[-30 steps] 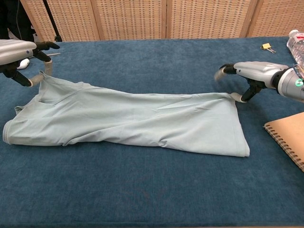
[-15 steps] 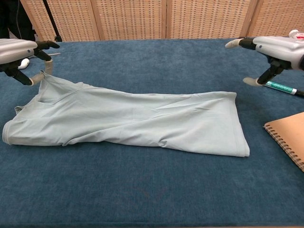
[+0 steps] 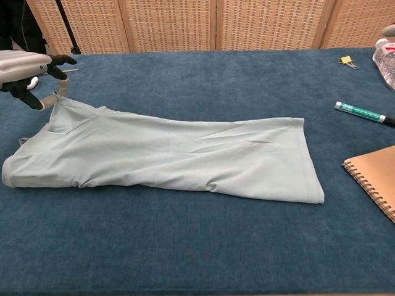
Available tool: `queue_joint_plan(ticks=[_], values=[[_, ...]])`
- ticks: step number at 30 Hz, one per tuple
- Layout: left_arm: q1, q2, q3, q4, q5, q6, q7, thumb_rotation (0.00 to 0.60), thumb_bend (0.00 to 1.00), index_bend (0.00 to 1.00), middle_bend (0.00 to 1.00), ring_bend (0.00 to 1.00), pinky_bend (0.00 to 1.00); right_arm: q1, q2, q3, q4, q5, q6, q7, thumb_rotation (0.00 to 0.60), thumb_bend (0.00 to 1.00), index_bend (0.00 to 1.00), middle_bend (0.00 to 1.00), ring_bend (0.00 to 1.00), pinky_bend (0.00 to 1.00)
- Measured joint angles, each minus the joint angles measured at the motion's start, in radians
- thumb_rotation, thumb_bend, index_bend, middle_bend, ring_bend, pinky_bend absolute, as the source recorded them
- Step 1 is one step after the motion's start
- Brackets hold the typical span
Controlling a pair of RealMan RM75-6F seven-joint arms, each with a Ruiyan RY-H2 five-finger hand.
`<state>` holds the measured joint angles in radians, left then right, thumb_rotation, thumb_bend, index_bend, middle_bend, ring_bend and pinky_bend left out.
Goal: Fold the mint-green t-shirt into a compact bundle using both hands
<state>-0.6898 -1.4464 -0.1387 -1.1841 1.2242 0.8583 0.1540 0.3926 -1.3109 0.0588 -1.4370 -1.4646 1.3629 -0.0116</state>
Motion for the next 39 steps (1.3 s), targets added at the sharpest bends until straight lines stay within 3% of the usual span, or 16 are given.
queue_joint_plan(ticks=[4, 11, 12, 16, 17, 24, 29, 33, 39], values=[[-0.015, -0.010, -0.010, 0.009, -0.058, -0.026, 0.068, 0.600, 0.57, 0.73, 0.00, 0.00, 0.00, -0.053, 0.030, -0.033, -0.026, -0.051, 0.058, -0.019, 0.600, 0.26, 0.00, 0.00, 0.00, 0.00], [-0.037, -0.043, -0.021, 0.032, -0.146, -0.044, 0.172, 0.600, 0.56, 0.71, 0.00, 0.00, 0.00, -0.065, 0.029, -0.023, -0.019, -0.052, 0.052, -0.027, 0.600, 0.26, 0.00, 0.00, 0.00, 0.00], [-0.039, -0.049, -0.021, 0.039, -0.153, -0.043, 0.186, 0.600, 0.55, 0.66, 0.00, 0.00, 0.00, -0.066, 0.027, -0.022, -0.017, -0.053, 0.051, -0.027, 0.600, 0.26, 0.00, 0.00, 0.00, 0.00], [-0.044, -0.083, -0.019, 0.075, -0.192, -0.038, 0.238, 0.600, 0.42, 0.10, 0.00, 0.00, 0.00, -0.069, 0.025, -0.018, -0.014, -0.058, 0.046, -0.027, 0.600, 0.26, 0.00, 0.00, 0.00, 0.00], [-0.045, -0.087, -0.019, 0.078, -0.202, -0.040, 0.241, 0.600, 0.39, 0.02, 0.00, 0.00, 0.00, -0.070, 0.024, -0.017, -0.014, -0.059, 0.045, -0.028, 0.600, 0.26, 0.00, 0.00, 0.00, 0.00], [-0.047, -0.086, -0.023, 0.064, -0.270, -0.044, 0.291, 0.600, 0.31, 0.00, 0.00, 0.00, 0.00, -0.074, 0.025, -0.011, -0.012, -0.067, 0.042, -0.029, 0.600, 0.26, 0.00, 0.00, 0.00, 0.00], [-0.036, -0.053, -0.025, 0.023, -0.255, -0.026, 0.265, 0.600, 0.17, 0.00, 0.00, 0.00, 0.00, -0.077, 0.025, -0.010, -0.014, -0.074, 0.040, -0.030, 0.600, 0.24, 0.00, 0.00, 0.00, 0.00], [-0.017, -0.014, -0.014, -0.006, -0.169, -0.013, 0.160, 0.600, 0.17, 0.00, 0.00, 0.00, 0.00, -0.080, 0.025, -0.007, -0.017, -0.077, 0.040, -0.032, 0.600, 0.24, 0.00, 0.00, 0.00, 0.00], [0.025, 0.052, 0.046, -0.003, 0.079, 0.044, -0.121, 0.600, 0.21, 0.00, 0.00, 0.00, 0.00, -0.083, 0.024, 0.000, -0.019, -0.074, 0.038, -0.034, 0.600, 0.25, 0.00, 0.00, 0.00, 0.00]])
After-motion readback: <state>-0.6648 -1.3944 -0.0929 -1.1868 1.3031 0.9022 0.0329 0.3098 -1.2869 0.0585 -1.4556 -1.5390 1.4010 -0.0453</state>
